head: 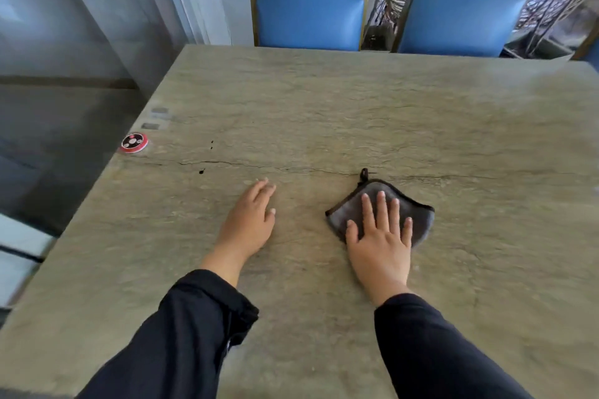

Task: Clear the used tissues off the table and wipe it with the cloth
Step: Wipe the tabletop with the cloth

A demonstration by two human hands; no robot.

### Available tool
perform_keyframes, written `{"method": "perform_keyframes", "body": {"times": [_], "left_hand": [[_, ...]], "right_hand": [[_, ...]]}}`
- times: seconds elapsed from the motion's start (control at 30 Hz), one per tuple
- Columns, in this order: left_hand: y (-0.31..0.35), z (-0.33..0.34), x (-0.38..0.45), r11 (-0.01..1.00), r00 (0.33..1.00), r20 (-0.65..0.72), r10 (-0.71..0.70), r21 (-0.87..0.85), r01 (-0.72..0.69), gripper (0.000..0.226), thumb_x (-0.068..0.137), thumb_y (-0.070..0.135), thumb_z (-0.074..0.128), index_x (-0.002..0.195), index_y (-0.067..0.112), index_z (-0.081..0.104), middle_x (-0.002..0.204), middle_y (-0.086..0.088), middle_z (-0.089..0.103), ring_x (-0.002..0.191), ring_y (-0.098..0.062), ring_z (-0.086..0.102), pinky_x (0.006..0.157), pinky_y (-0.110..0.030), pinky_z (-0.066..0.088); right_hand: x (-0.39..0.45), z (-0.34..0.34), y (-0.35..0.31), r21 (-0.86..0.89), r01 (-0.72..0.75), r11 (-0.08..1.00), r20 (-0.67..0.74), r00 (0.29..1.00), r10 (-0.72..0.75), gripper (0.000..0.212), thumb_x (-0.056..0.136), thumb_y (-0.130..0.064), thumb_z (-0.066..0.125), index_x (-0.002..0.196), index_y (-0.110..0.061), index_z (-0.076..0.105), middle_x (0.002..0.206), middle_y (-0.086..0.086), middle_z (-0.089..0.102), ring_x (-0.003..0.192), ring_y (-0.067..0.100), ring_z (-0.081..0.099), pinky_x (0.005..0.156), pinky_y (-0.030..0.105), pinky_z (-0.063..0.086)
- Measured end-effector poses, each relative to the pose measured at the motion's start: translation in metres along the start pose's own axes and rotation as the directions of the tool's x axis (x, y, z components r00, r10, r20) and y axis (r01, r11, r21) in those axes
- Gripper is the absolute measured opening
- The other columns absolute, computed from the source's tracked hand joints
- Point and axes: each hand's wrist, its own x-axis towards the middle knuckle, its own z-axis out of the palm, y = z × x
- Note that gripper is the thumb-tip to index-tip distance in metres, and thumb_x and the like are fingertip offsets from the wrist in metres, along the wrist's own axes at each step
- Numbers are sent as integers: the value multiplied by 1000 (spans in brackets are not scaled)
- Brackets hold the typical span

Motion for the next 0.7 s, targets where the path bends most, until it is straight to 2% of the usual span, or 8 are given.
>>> {"method": "perform_keyframes", "body": {"times": [0.07,0.17,0.27,0.37,0.43,0.53,0.6,0.7], "left_hand": [[-17,-7,-11,998,998,-60,34,48,-31,49,98,20,41,146,16,32,157,1,21,144,-16,18,116,-30,19],[-44,-19,-25,989,991,-102,82,132,-68,46,98,19,42,144,13,37,154,-4,27,143,-21,23,117,-34,18],[-74,-33,-31,974,984,-119,129,203,-103,44,96,20,45,140,12,43,151,-7,32,139,-25,30,116,-42,25],[-103,-46,-30,967,981,-145,131,236,-94,45,94,22,49,137,10,46,149,-11,36,138,-30,33,113,-46,28],[-119,-51,-27,963,986,-121,117,256,-83,48,95,26,48,140,12,42,152,-11,31,141,-29,28,114,-45,25],[-138,-52,-22,969,995,-39,95,232,-83,55,97,37,40,148,20,29,158,-2,17,146,-21,14,119,-40,13],[-145,-47,-22,970,993,-50,106,225,-92,56,96,44,33,148,23,28,159,1,16,146,-18,13,120,-38,10],[-145,-41,-23,970,986,-121,116,226,-87,67,87,49,20,146,22,34,157,0,24,144,-20,21,119,-39,13]], "right_hand": [[-19,4,-22,24,-191,981,7,982,191,62,97,-48,18,153,-26,-1,160,1,-12,146,22,-15,117,48,-9],[-37,12,-73,61,-244,968,31,970,243,62,98,-46,16,152,-23,-5,160,3,-15,146,25,-18,116,50,-11],[-49,23,-116,36,-86,996,52,995,84,62,98,-46,15,152,-24,-7,159,1,-17,145,24,-19,116,48,-13],[-58,28,-118,-18,131,991,62,990,-130,66,90,-55,6,152,-31,-4,159,-6,-13,146,17,-18,118,44,-11],[-60,28,-107,-28,151,988,43,988,-150,67,88,-58,5,151,-38,-2,159,-9,-10,146,14,-16,119,41,-9],[-49,26,-107,-12,-99,995,-1,995,99,62,94,-55,16,151,-35,0,160,-6,-11,146,17,-16,119,42,-9],[-30,26,-123,31,-296,955,10,955,295,62,96,-51,18,152,-30,-1,160,-1,-13,146,21,-17,118,46,-10],[5,28,-152,45,-379,924,11,925,379,62,97,-47,17,153,-25,0,160,3,-12,146,26,-15,117,50,-10]]}}
